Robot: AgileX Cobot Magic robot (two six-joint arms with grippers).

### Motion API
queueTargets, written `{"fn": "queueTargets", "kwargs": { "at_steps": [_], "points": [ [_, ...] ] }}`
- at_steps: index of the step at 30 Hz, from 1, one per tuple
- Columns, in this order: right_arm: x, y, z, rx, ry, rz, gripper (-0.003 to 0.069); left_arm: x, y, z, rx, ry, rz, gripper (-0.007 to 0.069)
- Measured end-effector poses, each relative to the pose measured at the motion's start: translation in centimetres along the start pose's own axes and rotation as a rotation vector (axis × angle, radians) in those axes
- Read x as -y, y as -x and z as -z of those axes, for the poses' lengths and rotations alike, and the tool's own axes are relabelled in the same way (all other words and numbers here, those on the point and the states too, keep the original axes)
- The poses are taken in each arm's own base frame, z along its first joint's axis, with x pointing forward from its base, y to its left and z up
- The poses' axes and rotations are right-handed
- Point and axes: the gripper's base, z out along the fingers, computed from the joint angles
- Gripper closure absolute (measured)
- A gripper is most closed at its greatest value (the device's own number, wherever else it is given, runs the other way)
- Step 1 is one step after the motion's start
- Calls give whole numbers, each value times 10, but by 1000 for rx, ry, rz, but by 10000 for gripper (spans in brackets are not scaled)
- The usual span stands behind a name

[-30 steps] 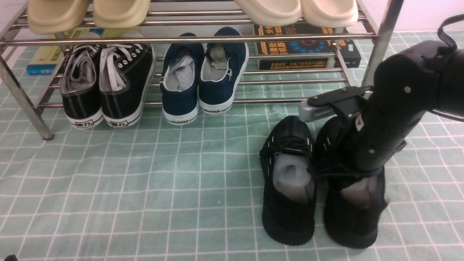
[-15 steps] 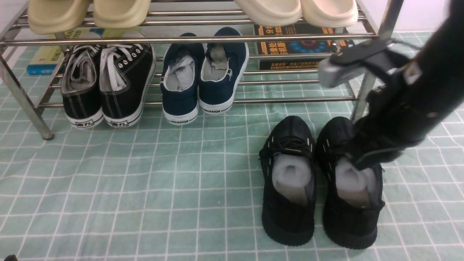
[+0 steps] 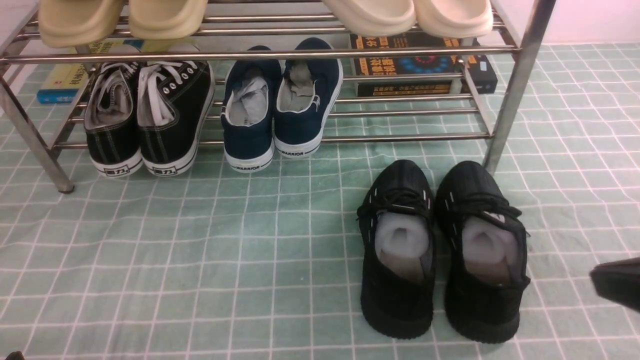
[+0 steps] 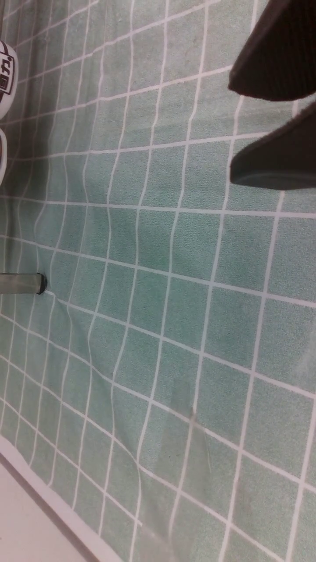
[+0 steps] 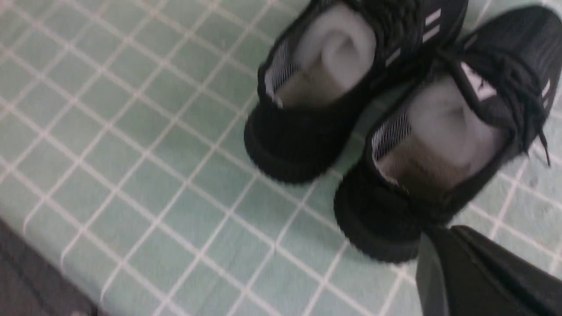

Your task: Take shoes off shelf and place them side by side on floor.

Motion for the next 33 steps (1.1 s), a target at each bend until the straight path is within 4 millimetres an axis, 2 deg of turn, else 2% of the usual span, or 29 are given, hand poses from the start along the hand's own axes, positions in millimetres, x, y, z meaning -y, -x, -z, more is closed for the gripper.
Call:
{"fn": "queueTargets", "kwargs": {
  "at_steps": [1,2,3,6,9,22,29,33],
  "points": [
    [2,-11,-6,61,-6,-15,673,0,0,0,0,0,0,383],
    [2,-9,-5,86,-7,-17,673,0,0,0,0,0,0,383],
    [6,-27,-14,154,-19,-42,672,0,0,0,0,0,0,383],
    [11,-45,-22,250,-42,-66,672,0,0,0,0,0,0,383],
    [14,-55,-27,290,-58,-74,670,0,0,0,0,0,0,383],
    [17,-98,-42,159,-71,-85,666,0,0,0,0,0,0,383],
    [16,-110,-43,68,-61,-88,662,0,0,0,0,0,0,383],
    [14,-115,-35,73,-44,-84,659,0,0,0,0,0,0,383]
  ]
}}
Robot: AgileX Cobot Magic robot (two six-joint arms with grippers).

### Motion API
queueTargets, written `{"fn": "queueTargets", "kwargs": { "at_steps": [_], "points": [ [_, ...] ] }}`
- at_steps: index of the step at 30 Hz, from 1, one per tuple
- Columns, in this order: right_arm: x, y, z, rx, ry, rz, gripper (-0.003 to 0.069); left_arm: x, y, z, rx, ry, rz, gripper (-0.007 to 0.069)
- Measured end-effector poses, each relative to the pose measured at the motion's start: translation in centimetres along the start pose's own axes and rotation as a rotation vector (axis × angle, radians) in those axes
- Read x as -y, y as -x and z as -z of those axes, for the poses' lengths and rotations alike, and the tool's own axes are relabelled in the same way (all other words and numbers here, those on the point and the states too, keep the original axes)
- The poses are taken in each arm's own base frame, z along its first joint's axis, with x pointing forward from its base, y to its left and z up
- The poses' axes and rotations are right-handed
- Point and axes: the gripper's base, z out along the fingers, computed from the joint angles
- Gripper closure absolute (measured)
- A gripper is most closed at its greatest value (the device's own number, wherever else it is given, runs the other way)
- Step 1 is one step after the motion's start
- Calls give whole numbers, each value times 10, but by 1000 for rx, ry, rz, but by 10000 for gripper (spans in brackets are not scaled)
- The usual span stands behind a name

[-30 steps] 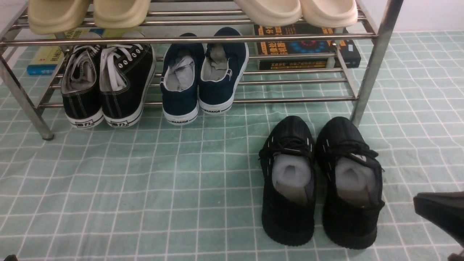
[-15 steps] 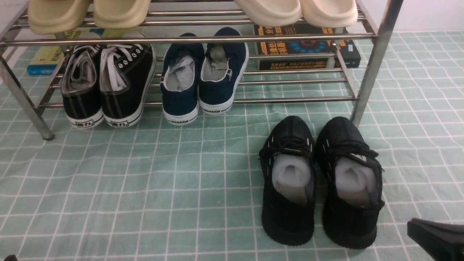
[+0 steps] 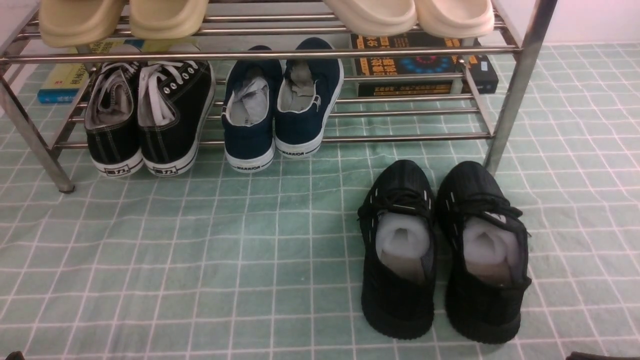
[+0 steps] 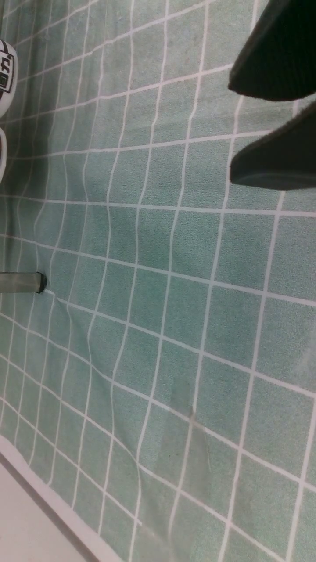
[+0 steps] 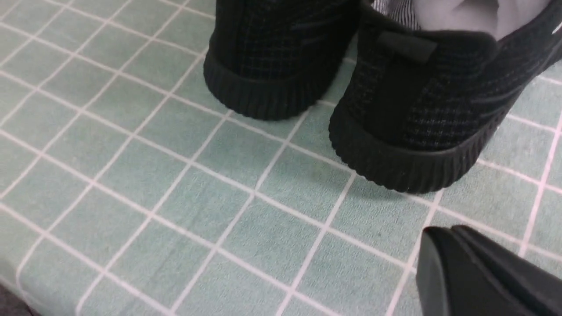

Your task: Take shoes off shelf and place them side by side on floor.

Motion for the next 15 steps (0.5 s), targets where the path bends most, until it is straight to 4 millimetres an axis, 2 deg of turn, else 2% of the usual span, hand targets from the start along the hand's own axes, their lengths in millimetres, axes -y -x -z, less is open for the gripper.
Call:
{"fn": "queueTargets", "kwargs": {
  "at_steps": [4,9,15],
  "points": [
    [3,-7,9,44,-22,-11,659,0,0,0,0,0,0,383],
    [22,-32,18,138,-229,21,656,0,0,0,0,0,0,383],
    [27,-32,31,240,-372,37,652,0,0,0,0,0,0,383]
  ]
}}
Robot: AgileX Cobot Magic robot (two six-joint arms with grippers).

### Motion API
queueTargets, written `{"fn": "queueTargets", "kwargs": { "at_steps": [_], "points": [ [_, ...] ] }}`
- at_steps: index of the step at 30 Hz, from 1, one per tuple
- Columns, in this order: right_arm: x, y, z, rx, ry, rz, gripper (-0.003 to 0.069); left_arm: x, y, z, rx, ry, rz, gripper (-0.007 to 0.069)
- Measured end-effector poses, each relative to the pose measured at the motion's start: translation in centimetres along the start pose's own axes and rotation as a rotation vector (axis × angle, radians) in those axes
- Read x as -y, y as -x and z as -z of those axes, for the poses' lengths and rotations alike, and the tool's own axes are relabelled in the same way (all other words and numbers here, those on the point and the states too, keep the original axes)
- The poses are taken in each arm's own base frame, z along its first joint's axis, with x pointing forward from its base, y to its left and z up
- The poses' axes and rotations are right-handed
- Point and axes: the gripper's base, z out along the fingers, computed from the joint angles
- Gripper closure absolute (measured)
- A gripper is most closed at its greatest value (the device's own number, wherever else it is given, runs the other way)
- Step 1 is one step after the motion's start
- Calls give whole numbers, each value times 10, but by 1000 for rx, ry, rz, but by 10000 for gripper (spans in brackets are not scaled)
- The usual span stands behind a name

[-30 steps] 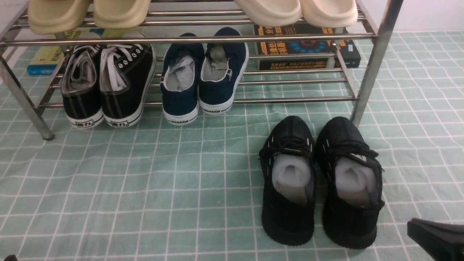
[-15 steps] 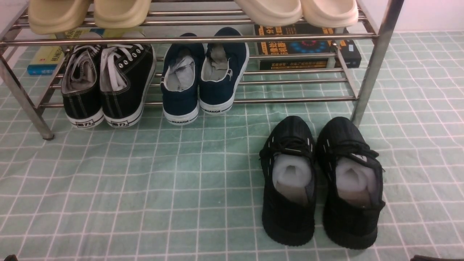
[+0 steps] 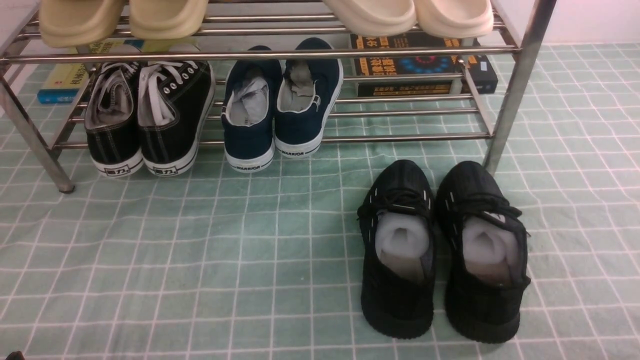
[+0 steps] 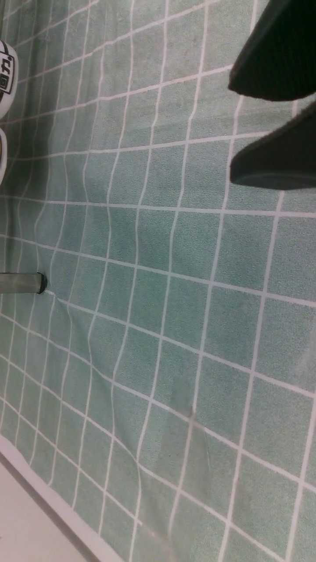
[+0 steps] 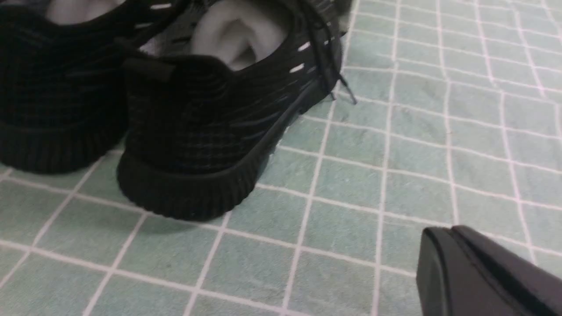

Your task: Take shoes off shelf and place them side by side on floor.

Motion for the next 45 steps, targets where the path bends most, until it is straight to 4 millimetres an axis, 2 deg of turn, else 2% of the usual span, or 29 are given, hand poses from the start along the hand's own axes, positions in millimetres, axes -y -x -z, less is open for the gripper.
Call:
{"fn": "queueTargets", "kwargs": {
  "at_steps": [45],
  "points": [
    [2,0,3,13,-38,-3,596,0,0,0,0,0,0,383]
  ]
}}
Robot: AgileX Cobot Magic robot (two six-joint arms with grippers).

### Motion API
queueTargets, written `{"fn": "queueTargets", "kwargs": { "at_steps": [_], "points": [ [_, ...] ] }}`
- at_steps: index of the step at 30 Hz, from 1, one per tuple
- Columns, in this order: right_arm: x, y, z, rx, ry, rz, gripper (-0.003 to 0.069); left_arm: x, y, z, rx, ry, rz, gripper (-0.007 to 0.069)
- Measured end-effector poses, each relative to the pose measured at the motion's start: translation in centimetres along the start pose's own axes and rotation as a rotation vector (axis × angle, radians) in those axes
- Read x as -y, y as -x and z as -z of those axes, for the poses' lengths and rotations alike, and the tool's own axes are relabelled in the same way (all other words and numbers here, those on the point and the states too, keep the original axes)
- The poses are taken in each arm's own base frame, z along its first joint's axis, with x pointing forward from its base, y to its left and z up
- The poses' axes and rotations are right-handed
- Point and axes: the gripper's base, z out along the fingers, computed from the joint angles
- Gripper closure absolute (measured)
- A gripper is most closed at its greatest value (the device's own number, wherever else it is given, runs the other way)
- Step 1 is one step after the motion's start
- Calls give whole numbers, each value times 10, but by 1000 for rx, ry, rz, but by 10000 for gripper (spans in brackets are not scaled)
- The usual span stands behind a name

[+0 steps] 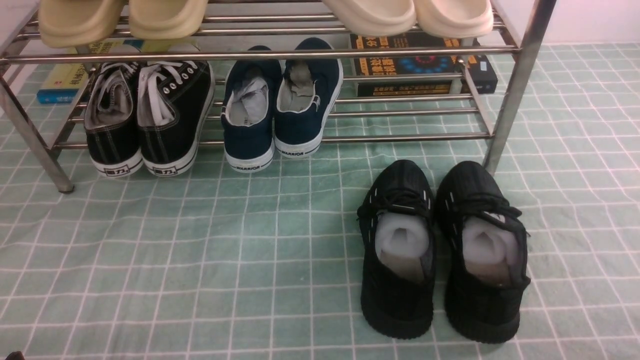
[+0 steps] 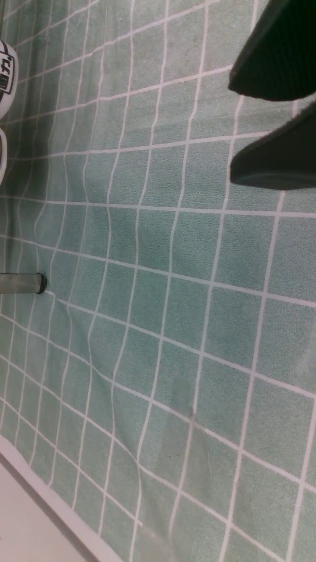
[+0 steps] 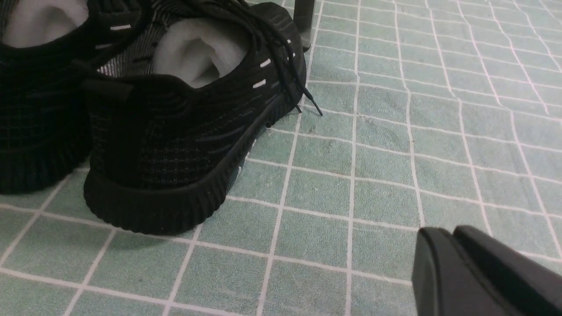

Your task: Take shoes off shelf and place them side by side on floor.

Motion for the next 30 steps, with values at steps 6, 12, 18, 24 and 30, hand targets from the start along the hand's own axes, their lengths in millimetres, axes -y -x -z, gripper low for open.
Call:
{"fn": "queueTargets", "kwargs": {
  "at_steps": [6,12,18,24,30],
  "points": [
    [0,0,0,0,0,0,593,0,0,0,0,0,0,383],
    [0,0,0,0,0,0,585,0,0,0,0,0,0,383],
    [0,0,0,0,0,0,578,0,0,0,0,0,0,383],
    [0,0,0,0,0,0,573,0,0,0,0,0,0,383],
    [0,0,0,0,0,0,564,0,0,0,0,0,0,383]
  ]
}}
